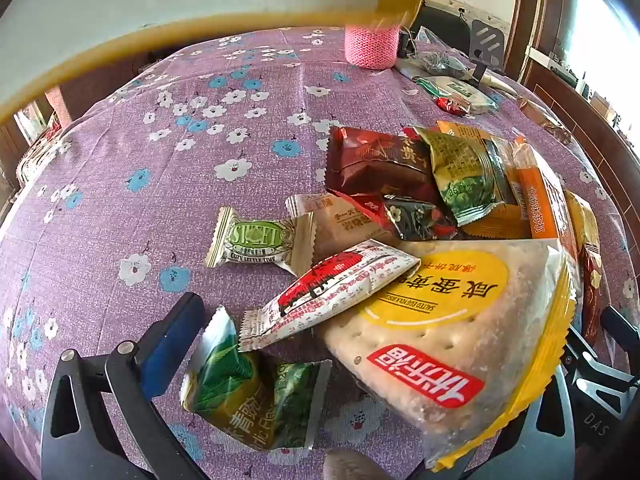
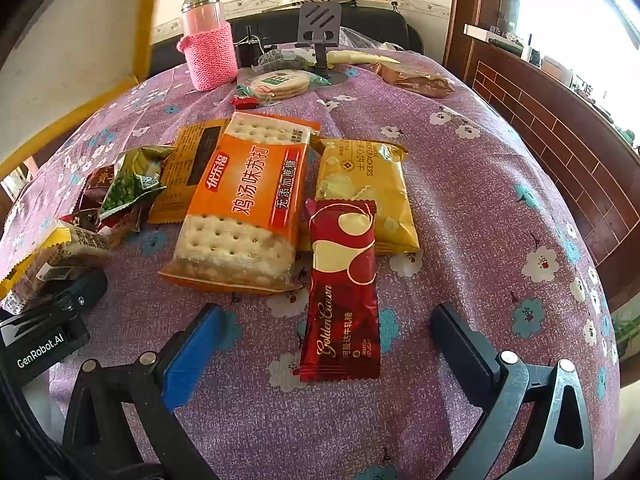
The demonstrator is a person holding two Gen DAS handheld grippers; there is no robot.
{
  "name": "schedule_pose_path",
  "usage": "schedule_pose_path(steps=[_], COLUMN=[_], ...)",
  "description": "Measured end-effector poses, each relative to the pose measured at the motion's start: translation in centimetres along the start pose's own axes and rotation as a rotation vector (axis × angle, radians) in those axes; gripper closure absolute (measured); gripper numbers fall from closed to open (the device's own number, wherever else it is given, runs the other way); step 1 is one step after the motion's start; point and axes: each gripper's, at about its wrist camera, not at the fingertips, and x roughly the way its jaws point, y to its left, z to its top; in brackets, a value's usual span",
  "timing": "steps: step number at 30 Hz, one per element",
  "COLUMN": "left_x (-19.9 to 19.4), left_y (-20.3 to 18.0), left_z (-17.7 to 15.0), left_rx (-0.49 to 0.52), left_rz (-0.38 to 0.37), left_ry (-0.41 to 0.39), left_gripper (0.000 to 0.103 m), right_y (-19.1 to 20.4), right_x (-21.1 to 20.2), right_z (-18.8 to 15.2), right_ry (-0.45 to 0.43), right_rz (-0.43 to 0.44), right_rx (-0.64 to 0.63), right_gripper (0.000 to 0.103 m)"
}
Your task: Organize snacks
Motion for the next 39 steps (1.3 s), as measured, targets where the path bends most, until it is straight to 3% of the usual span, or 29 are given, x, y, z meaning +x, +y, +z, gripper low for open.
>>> schedule_pose_path(steps=[39], left_x=[0.07], left_y=[0.09], left_z=[0.04], left_rx=[0.000], left_rz=[0.005], left_ry=[0.002], left_gripper=[0.000], right_y=[0.02], right_x=[0.02], right_z=[0.02], right_ry=[-0.001], right_rz=[0.000], right_rx=[0.000], right_gripper=[0.000])
